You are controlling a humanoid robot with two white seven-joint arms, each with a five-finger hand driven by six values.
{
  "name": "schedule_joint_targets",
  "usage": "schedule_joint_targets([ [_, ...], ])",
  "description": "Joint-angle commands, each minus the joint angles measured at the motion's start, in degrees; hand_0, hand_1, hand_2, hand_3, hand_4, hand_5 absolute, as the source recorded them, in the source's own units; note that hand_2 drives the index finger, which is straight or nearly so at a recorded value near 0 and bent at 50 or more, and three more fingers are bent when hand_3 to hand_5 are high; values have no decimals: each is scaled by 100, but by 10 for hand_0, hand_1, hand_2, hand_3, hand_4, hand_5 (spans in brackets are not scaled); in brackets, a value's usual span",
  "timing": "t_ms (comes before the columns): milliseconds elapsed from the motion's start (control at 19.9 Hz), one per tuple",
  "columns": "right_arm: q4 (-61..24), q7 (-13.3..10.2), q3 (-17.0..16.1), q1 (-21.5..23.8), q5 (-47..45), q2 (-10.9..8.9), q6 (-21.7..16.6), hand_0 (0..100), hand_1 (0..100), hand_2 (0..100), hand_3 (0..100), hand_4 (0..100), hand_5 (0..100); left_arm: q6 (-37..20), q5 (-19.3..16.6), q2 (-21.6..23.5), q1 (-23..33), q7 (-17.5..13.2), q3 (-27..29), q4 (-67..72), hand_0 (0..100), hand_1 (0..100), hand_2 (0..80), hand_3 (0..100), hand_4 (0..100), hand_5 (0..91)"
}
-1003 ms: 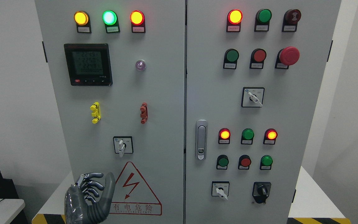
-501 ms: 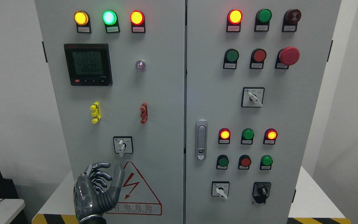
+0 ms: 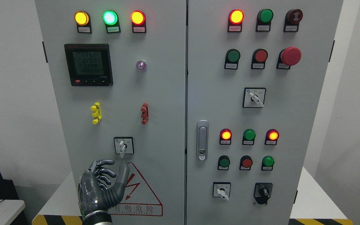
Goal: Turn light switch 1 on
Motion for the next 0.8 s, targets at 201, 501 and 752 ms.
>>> schedule_joint_targets([
  [201, 0, -3, 132, -3, 26, -3, -2, 120, 389, 0, 0, 0, 0, 41, -6, -17, -302, 103, -105, 246, 191, 588, 441, 781, 877, 874],
  [501, 0, -3, 132, -3, 26, 6, -2, 120, 389, 0, 0, 0, 0, 50, 47, -17, -320, 103, -96, 360, 201, 595, 433, 780, 877, 875],
  [752, 0, -3, 132, -3, 26, -3, -2, 120, 389, 0, 0, 0, 0, 59, 82, -17, -417, 103, -87, 457, 205, 594, 436, 784, 880, 876],
])
